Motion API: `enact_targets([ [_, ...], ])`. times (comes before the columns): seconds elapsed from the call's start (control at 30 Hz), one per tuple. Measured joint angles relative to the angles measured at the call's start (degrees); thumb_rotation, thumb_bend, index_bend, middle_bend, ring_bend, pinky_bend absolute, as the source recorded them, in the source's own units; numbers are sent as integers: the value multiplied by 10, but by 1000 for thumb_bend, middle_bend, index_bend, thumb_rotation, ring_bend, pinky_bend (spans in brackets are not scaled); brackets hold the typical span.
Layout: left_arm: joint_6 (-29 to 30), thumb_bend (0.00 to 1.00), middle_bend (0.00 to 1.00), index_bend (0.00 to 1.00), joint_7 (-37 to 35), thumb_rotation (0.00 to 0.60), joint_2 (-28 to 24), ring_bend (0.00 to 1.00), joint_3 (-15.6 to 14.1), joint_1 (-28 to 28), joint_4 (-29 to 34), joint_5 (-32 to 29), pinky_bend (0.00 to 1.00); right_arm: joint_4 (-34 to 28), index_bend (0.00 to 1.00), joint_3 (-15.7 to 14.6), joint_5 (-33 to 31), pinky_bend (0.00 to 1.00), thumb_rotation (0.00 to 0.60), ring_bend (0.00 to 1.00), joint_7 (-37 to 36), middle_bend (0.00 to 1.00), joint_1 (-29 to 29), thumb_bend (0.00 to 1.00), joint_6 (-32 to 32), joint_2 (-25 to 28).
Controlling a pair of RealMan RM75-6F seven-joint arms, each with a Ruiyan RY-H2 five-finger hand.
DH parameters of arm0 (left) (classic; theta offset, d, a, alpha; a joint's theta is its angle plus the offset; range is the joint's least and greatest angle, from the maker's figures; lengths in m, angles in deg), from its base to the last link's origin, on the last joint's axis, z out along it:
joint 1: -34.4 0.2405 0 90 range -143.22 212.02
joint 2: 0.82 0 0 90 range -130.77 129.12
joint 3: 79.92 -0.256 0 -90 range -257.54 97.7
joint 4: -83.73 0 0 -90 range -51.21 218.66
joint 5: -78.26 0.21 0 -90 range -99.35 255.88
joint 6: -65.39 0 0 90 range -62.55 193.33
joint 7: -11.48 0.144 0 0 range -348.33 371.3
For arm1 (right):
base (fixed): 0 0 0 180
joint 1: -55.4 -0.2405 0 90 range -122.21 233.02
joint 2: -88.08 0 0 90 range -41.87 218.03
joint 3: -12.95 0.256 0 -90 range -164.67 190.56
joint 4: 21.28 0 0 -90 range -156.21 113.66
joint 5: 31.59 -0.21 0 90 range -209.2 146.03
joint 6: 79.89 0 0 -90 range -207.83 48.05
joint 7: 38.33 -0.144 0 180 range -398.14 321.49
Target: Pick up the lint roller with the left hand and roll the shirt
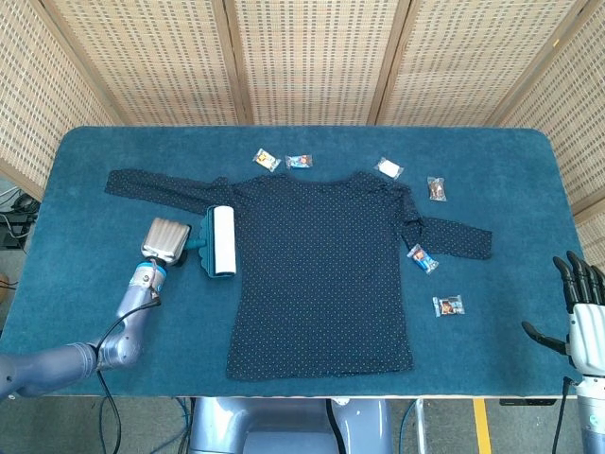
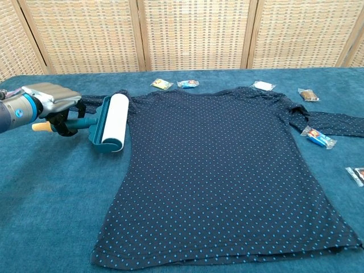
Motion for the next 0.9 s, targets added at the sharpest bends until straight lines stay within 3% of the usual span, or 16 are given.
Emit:
enact_targets([
  [0.37,-32,673,900,854,50,600,-85,769,-2,-33,109,-35,699,1,34,1,-4,0,600,0,-7,0,0,63,-4,2],
  [0.67,-31,680,900,856,136,600,-132,769,-21,-93,176,-129,699,4,33,2,-7,0,600,0,-19,0,-1,63,-8,3],
  [0.9,-8,679,900,856,219,600,-141,769,-40,-157,207,-237,699,7,33,2,-8,0,600,0,-35,0,-1,64,-13,5],
])
